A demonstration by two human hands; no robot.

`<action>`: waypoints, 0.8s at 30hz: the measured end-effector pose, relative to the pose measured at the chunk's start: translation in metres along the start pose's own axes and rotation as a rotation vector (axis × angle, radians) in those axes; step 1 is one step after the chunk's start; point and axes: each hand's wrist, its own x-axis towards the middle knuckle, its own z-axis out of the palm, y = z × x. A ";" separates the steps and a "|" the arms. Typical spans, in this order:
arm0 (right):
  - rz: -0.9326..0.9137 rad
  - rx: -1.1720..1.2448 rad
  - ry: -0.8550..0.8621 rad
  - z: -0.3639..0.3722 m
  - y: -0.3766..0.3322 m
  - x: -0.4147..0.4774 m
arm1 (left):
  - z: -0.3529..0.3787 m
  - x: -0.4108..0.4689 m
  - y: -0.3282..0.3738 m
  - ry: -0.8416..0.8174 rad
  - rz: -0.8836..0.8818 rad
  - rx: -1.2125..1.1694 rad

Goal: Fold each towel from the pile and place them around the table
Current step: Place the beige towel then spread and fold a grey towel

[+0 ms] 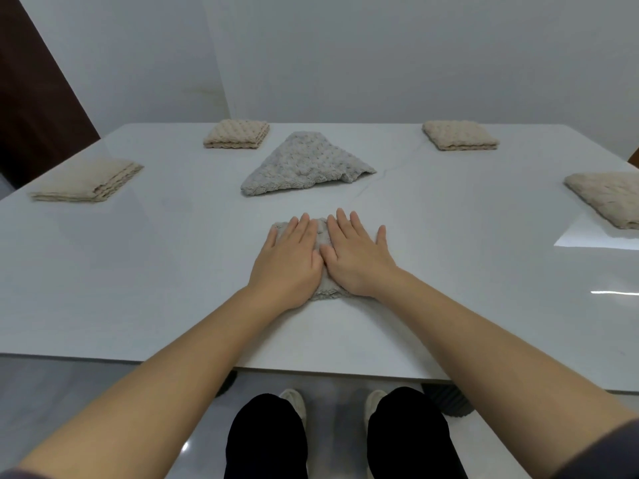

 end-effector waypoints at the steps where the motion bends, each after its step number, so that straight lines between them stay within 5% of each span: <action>1: -0.014 0.001 -0.014 -0.002 0.003 0.000 | 0.002 -0.001 -0.002 -0.003 0.003 0.004; 9: -0.063 -0.067 -0.006 -0.004 0.011 -0.002 | -0.001 0.007 0.000 -0.098 -0.007 0.035; 24: -0.057 -0.025 0.056 0.003 0.011 -0.006 | 0.002 -0.009 -0.010 -0.010 -0.056 -0.002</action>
